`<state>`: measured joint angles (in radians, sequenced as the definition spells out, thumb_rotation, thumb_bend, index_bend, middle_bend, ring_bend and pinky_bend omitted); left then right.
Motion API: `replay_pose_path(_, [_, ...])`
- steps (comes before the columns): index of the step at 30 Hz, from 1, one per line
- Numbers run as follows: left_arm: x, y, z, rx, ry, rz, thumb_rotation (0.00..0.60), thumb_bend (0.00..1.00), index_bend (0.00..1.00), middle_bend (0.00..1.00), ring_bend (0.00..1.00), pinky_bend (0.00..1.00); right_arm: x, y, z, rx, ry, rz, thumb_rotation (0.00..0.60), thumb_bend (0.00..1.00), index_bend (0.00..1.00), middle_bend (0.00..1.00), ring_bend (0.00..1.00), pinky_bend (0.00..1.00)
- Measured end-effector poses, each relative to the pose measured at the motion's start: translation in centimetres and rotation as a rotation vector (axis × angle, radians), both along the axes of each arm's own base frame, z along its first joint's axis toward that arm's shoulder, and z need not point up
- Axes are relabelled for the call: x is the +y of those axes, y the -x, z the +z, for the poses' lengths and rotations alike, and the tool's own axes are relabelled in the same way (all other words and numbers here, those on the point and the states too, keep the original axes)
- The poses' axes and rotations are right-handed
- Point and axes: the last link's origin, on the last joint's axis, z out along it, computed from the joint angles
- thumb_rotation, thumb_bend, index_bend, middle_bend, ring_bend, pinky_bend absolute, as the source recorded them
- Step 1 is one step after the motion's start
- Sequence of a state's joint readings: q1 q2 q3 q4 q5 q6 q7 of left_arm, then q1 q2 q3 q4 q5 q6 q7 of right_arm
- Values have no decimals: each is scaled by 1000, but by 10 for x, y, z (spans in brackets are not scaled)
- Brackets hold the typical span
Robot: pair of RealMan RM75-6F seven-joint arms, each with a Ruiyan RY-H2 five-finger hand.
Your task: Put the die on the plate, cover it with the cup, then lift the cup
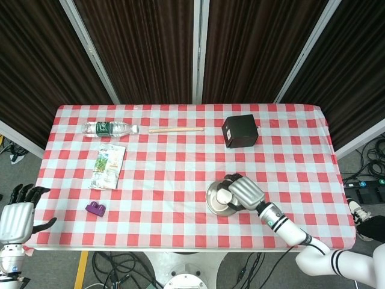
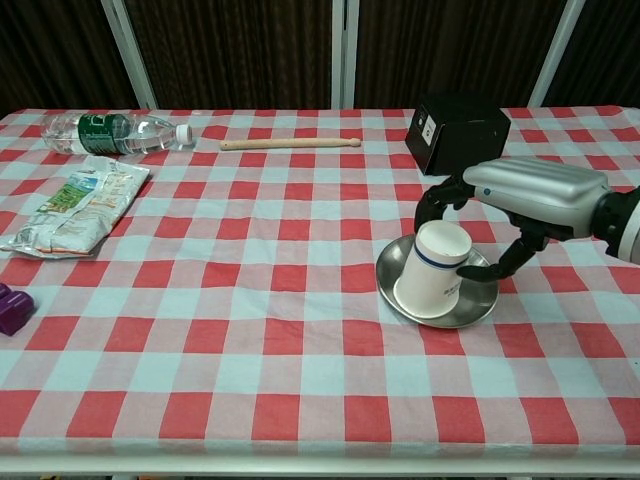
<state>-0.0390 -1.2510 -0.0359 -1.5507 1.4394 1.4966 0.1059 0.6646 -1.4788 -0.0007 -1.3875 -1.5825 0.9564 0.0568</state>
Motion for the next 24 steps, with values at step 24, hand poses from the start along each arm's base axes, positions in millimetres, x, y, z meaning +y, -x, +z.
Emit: replay_pose_path(24, [2, -1, 0, 2, -3, -5, 600, 68, 260, 235, 125, 91, -12, 11, 6, 8, 32, -24, 600, 276, 489, 391, 196, 257])
